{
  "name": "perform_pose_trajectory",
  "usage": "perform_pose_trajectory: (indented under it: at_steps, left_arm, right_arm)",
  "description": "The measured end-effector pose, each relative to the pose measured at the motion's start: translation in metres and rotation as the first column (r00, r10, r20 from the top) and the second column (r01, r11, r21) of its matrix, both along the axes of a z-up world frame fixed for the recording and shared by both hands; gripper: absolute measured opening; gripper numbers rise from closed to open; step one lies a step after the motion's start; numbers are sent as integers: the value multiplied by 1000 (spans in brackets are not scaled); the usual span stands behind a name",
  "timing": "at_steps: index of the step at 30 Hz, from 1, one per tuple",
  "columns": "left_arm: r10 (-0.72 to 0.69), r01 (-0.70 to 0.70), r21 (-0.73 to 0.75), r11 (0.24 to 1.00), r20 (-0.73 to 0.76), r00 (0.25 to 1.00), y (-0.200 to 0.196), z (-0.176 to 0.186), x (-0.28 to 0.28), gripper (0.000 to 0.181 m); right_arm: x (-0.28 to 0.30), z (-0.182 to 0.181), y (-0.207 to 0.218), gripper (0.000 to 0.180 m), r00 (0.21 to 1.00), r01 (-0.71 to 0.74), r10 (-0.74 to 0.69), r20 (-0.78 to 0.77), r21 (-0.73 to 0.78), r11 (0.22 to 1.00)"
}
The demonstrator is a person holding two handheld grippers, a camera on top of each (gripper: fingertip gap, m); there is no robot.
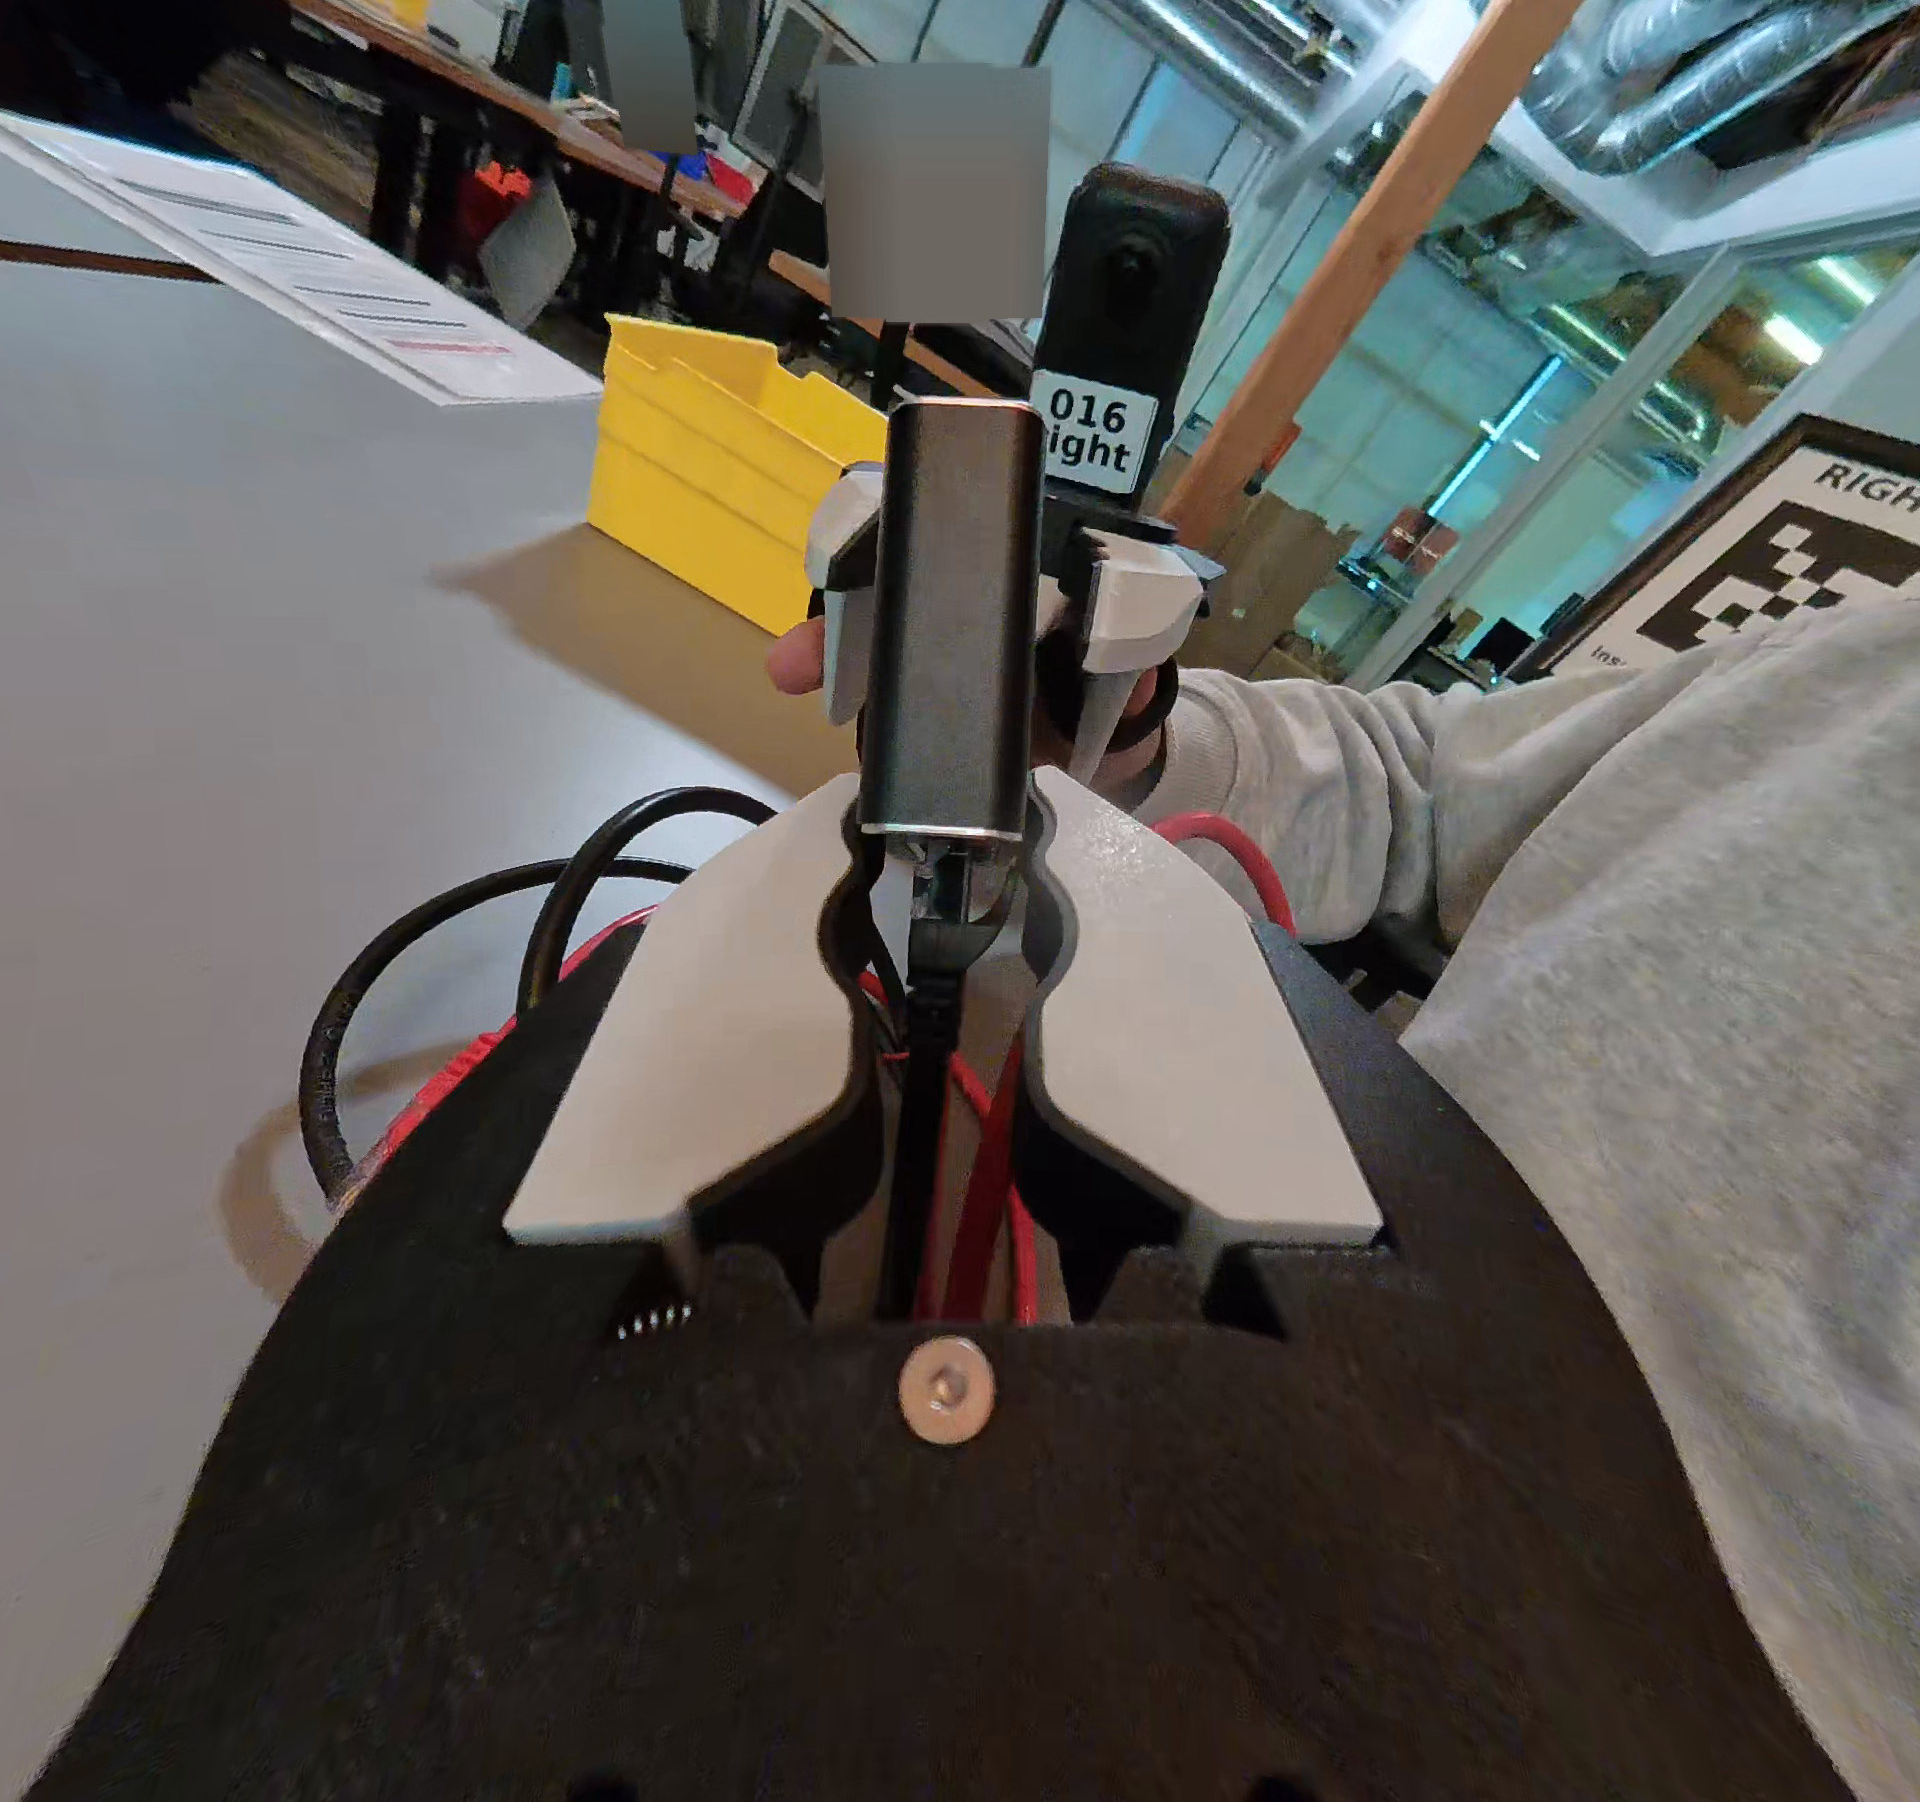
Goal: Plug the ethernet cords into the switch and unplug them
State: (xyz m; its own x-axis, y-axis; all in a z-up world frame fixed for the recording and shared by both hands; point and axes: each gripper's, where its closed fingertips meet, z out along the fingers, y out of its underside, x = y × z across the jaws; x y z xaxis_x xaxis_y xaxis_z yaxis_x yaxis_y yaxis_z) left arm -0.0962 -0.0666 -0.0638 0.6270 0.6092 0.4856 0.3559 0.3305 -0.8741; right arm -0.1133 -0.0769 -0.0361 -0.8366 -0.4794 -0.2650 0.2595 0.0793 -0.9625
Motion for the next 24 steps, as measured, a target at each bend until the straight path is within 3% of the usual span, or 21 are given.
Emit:
perform_pose_trajectory:
  at_steps: [5, 24]
  left_arm:
    - [-9, 10, -103, 995, 10, 1000, 5, -11, 1, 25]
    - [-19, 11, 97, 995, 82, 996, 1, -16, -3, 25]
  right_arm:
    - [5, -8, 0, 31, 989, 56, -53, -140, 19, 998]
    - [2, -22, -3, 29, 995, 103, -101, -25, 87, 991]
